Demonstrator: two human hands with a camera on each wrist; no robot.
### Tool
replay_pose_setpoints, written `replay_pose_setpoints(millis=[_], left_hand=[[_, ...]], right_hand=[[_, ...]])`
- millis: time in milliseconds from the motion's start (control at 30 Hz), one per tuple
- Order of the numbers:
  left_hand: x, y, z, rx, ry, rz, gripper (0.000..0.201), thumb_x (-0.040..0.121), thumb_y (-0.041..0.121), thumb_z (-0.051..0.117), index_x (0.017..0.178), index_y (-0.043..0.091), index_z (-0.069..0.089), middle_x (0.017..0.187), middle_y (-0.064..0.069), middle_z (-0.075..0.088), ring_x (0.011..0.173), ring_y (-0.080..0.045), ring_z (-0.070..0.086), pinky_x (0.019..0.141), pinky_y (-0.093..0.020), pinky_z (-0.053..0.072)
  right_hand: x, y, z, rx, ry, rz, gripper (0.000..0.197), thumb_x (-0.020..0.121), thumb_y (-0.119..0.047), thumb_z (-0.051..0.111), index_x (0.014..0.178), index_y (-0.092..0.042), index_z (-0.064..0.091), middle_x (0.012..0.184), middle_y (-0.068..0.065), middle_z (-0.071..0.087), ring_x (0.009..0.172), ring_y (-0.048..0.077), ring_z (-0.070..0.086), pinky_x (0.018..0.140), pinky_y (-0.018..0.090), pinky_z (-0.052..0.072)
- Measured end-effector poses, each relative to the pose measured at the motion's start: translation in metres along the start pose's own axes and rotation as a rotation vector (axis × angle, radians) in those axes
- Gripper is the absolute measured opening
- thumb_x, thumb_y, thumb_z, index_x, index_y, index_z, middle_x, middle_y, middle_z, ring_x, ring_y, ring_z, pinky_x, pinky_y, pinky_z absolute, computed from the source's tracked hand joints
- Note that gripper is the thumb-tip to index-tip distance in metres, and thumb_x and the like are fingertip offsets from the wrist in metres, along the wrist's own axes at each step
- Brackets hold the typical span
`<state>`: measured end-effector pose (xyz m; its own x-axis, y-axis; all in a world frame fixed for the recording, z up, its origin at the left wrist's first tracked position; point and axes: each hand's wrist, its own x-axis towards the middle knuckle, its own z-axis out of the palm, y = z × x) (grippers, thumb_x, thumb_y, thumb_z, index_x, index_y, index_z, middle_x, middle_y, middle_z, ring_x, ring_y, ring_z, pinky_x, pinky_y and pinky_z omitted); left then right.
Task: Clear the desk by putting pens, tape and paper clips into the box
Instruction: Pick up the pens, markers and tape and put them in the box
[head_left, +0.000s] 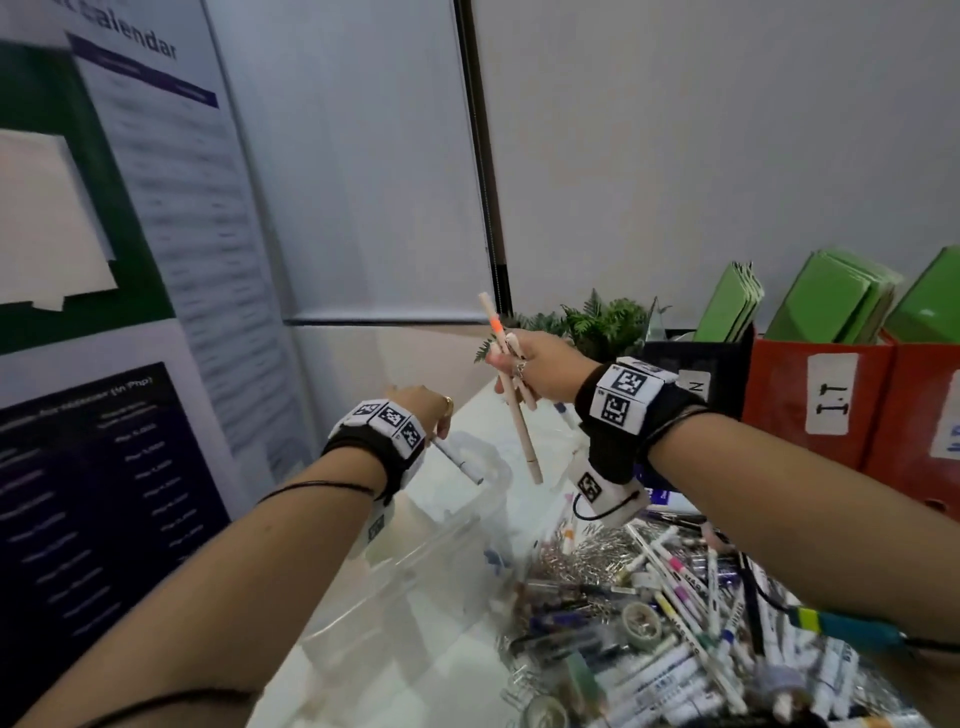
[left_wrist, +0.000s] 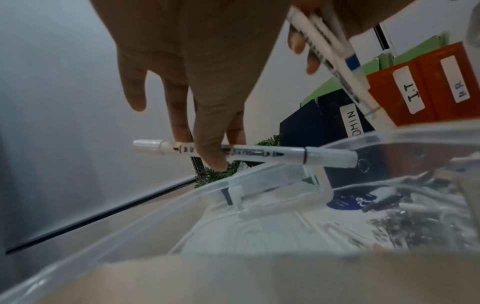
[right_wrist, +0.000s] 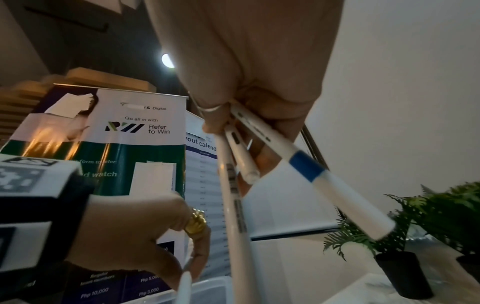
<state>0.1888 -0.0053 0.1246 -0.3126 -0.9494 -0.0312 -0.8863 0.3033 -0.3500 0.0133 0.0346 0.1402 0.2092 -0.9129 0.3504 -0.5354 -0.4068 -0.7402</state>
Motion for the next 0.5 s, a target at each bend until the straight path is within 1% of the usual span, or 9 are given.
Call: replay_pose_setpoints(millis=[67,100,167,200,233,300,400,467,500], left_hand=[[0.005,-0.002,0.008,0.012,-0.022,0.024,0.029,0.082,0.007,0.059,0.103,0.027,0.064,0.116,0.002,0.066,0.109,-0.021,0.060,0.081,-0.024,0.038],[0.008,-0.003,0.012,0.015,-0.040,0.040,0.031,0.082,0.006,0.059,0.104,0.027,0.064,0.118,0.002,0.065,0.110,-0.021,0.060,0.081,-0.024,0.038],[0.011,-0.003,0.019,0.027,-0.115,0.087,0.041,0.083,0.005,0.059,0.116,0.029,0.061,0.128,0.001,0.059,0.117,-0.021,0.055,0.090,-0.028,0.040],[0.014,-0.005,0.024,0.046,-0.142,0.106,0.049,0.083,0.005,0.060,0.124,0.031,0.056,0.134,0.001,0.052,0.123,-0.022,0.050,0.097,-0.033,0.038],[0.016,-0.007,0.026,0.059,-0.151,0.105,0.056,0.083,0.005,0.061,0.130,0.033,0.050,0.139,0.000,0.046,0.128,-0.024,0.044,0.101,-0.037,0.036],[0.018,-0.016,0.029,0.017,-0.101,0.045,0.063,0.082,0.005,0.064,0.137,0.030,0.043,0.143,-0.002,0.038,0.132,-0.026,0.038,0.105,-0.038,0.035],[0.024,-0.036,0.046,-0.082,-0.057,-0.117,0.059,0.084,0.008,0.059,0.138,0.023,0.039,0.143,-0.005,0.041,0.129,-0.027,0.044,0.106,-0.034,0.037],[0.058,-0.064,0.090,-0.113,-0.102,-0.199,0.059,0.081,0.015,0.054,0.136,0.024,0.038,0.130,-0.006,0.054,0.119,-0.028,0.054,0.099,-0.036,0.046],[0.088,-0.083,0.126,-0.137,-0.122,-0.220,0.065,0.072,0.020,0.056,0.133,0.033,0.038,0.113,-0.003,0.063,0.107,-0.029,0.062,0.087,-0.037,0.053]], right_hand=[[0.003,-0.008,0.006,-0.014,0.070,-0.017,0.013,0.099,-0.020,0.043,0.094,-0.010,0.050,0.084,0.009,0.063,0.053,0.009,0.057,0.042,0.012,0.043],[0.005,-0.012,0.010,-0.001,0.105,-0.017,0.012,0.099,-0.018,0.043,0.095,-0.009,0.050,0.085,0.010,0.062,0.057,0.013,0.059,0.046,0.017,0.048],[0.011,-0.017,0.019,0.010,0.172,-0.024,0.016,0.098,-0.018,0.044,0.102,-0.005,0.053,0.087,0.012,0.061,0.074,0.025,0.066,0.066,0.037,0.058],[0.016,-0.018,0.023,-0.005,0.207,-0.026,0.019,0.098,-0.018,0.044,0.106,-0.003,0.053,0.087,0.012,0.061,0.081,0.029,0.068,0.073,0.044,0.057],[0.021,-0.020,0.026,-0.023,0.239,-0.026,0.021,0.098,-0.019,0.044,0.108,-0.002,0.053,0.087,0.011,0.060,0.085,0.031,0.068,0.078,0.047,0.056],[0.030,-0.023,0.035,-0.030,0.277,-0.030,0.021,0.098,-0.017,0.043,0.109,-0.001,0.051,0.084,0.010,0.060,0.087,0.031,0.067,0.082,0.046,0.054],[0.042,-0.024,0.056,-0.079,0.177,0.033,0.020,0.096,-0.008,0.044,0.114,0.000,0.050,0.086,0.004,0.059,0.098,0.031,0.065,0.082,0.038,0.055],[0.047,-0.023,0.073,-0.190,0.075,0.071,0.023,0.097,-0.011,0.046,0.116,0.001,0.052,0.097,0.009,0.063,0.101,0.032,0.064,0.083,0.037,0.055],[0.048,-0.021,0.081,-0.249,0.019,0.088,0.026,0.096,-0.014,0.048,0.116,0.002,0.053,0.104,0.015,0.064,0.102,0.033,0.064,0.086,0.039,0.054]])
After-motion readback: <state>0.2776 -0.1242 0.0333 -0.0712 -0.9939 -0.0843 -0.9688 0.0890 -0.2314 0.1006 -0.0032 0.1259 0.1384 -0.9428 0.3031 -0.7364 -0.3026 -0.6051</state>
